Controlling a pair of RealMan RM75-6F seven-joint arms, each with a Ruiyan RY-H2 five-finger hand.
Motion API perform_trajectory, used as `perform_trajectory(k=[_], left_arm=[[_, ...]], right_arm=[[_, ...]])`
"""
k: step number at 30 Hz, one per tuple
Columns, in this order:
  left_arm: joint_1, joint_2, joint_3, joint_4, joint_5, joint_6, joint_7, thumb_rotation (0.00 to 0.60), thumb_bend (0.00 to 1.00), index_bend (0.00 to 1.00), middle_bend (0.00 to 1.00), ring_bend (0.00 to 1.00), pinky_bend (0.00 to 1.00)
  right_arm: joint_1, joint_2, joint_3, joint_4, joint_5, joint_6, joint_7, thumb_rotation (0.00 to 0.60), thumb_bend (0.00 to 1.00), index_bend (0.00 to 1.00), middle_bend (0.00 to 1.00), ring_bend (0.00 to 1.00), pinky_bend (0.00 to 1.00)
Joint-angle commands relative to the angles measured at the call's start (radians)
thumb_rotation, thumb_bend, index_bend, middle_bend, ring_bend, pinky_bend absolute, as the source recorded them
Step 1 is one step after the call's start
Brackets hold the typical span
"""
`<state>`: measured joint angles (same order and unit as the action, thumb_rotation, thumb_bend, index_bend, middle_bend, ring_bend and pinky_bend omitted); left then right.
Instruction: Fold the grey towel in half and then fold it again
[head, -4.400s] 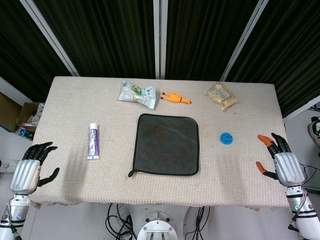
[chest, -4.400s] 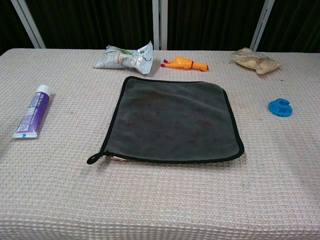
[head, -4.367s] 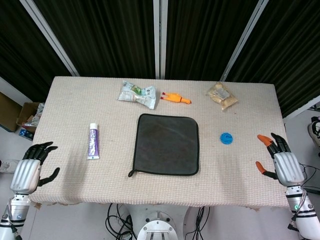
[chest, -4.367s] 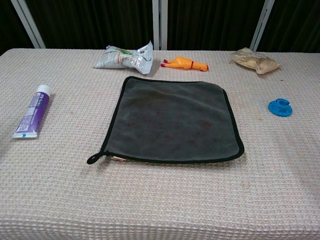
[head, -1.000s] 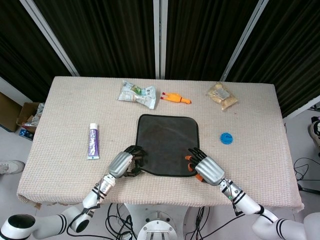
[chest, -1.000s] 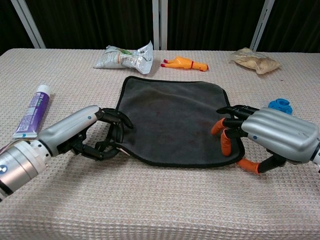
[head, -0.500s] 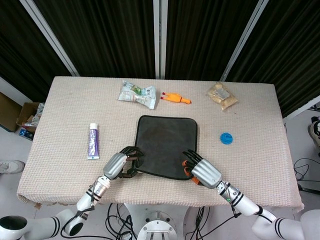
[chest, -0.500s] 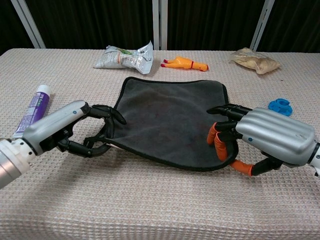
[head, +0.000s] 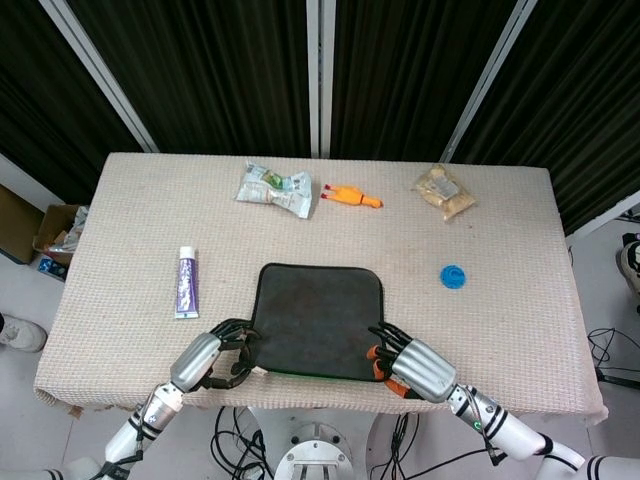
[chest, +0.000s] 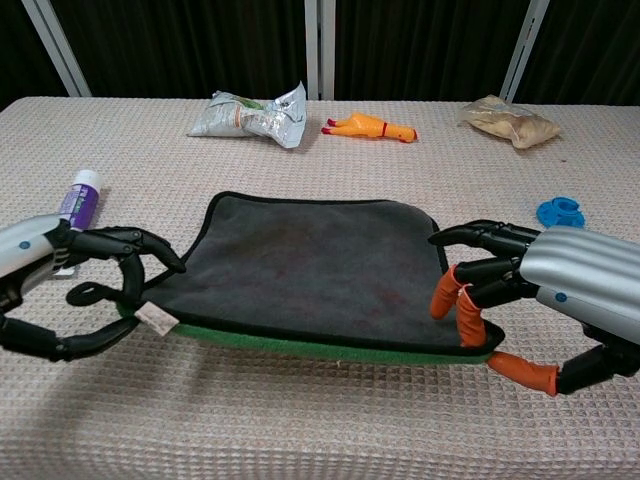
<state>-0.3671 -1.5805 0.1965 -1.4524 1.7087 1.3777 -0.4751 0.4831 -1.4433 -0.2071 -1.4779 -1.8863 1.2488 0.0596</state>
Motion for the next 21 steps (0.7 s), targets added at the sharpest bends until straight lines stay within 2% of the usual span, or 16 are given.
perform_trajectory(k=[1,10,15,21], left_arm=[[0.010,0.032,0.020,-0.047,0.012,-0.006,0.020,0.600,0.47,0.71,0.28,0.15,0.13],[-0.089,0.092,-0.076,-0.121,-0.082,-0.170,-0.059,0.600,0.47,0.71,0.27,0.15,0.13],[-0.158,0.137,-0.129,-0.135,-0.140,-0.281,-0.110,0.600,0.47,0.71,0.27,0.15,0.13],[-0.219,0.152,-0.179,-0.112,-0.215,-0.399,-0.156,0.600,0.47,0.71,0.27,0.15,0.14]], right_arm=[[-0.010,0.011,-0.009,-0.023,0.011,0.002,0.022,0.600,0.40,0.74,0.30,0.03,0.04],[0.007,-0.055,0.071,-0.021,0.108,-0.051,0.061,0.600,0.40,0.74,0.29,0.03,0.02],[0.024,-0.084,0.126,-0.028,0.173,-0.098,0.001,0.600,0.40,0.75,0.28,0.02,0.00],[0.022,-0.130,0.188,-0.024,0.258,-0.117,-0.094,0.600,0.40,0.75,0.27,0.02,0.00]])
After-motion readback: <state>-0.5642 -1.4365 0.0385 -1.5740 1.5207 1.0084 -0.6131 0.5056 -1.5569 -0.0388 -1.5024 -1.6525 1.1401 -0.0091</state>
